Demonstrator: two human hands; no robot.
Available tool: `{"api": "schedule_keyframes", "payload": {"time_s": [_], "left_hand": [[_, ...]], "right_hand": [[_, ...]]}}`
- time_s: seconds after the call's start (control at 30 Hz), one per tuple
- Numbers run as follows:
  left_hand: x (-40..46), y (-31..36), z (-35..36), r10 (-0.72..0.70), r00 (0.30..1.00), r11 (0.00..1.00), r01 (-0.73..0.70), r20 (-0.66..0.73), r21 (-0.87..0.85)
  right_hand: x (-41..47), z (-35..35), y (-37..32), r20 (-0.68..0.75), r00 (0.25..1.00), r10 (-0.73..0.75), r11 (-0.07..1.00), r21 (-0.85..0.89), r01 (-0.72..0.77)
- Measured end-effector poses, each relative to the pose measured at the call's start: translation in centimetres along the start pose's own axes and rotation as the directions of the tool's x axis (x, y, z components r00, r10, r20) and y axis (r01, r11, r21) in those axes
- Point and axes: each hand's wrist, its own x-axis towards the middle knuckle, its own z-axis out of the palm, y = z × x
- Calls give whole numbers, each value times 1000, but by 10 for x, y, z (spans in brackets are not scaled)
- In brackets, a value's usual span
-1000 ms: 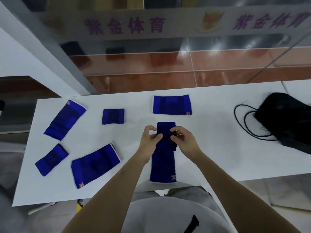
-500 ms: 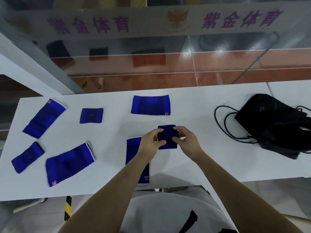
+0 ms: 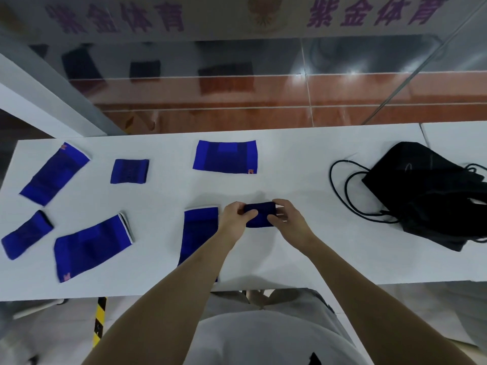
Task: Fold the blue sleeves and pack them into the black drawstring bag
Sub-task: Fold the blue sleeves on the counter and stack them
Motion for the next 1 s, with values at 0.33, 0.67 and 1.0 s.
{"api": "schedule_keyframes", "payload": {"time_s": [0.33,0.67,1.0], "left_hand": [[2,-14,14,195,975,978,-185,-109,94],[3,-27,9,678,696,375,-603,235,705],[-1,-62,13,498,701,-100,-538,510,837]], "right_hand": [[24,10,28,-227,968,-105,964,-262,44],[15,-3,38,20,801,-598,618,-625,477],[14,3,47,31,809,-587,575,-688,443]]}}
